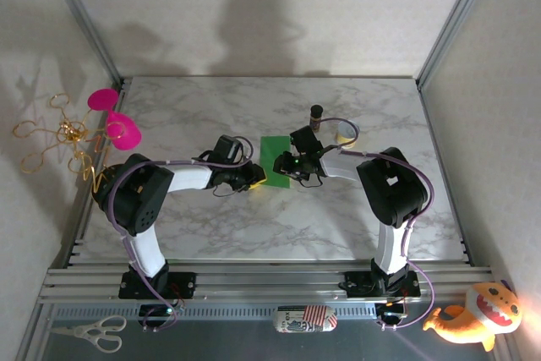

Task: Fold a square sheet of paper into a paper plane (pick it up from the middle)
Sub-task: Third fold the triangle at the center of the table.

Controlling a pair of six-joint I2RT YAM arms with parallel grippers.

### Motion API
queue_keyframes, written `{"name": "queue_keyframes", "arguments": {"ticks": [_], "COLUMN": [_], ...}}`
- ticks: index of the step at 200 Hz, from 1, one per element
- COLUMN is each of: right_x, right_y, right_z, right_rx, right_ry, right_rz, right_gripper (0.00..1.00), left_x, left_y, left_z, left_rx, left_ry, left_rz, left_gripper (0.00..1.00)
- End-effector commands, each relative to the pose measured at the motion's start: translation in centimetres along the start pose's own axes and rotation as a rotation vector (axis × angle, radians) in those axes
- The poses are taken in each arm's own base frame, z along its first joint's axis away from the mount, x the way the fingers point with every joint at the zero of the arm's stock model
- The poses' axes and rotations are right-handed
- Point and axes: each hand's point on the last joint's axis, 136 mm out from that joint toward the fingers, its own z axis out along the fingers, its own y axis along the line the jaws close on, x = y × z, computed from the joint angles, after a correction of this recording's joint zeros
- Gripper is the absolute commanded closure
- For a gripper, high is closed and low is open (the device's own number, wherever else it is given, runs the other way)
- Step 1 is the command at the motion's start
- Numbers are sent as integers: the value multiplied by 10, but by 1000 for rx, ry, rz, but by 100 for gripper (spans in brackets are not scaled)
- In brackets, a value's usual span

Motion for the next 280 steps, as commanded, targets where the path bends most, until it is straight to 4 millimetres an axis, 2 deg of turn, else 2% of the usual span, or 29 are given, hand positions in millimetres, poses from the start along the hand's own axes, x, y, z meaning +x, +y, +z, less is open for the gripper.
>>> {"name": "queue_keyframes", "arguments": {"ticks": [1,100,205,252,280], "right_x": [29,30,27,17,-1], "right_y": [-44,-45,-42,-30,-5], "right_z": [16,15,12,4,-11], "right_rx": [130,134,115,78,0], "right_ry": [93,90,72,31,-46], "right_rz": [32,28,13,-28,-126], "right_gripper": [63,64,62,56,52], "left_x": [-10,-45,-57,-60,-62], "left_y": [-23,-17,-17,-12,-14], "left_z": [-5,5,16,15,12], "left_rx": [67,68,81,69,71], "left_ry": [-19,-64,-58,-67,-82], "left_rz": [27,-30,-58,-78,-89], "left_gripper": [76,77,82,87,94]}}
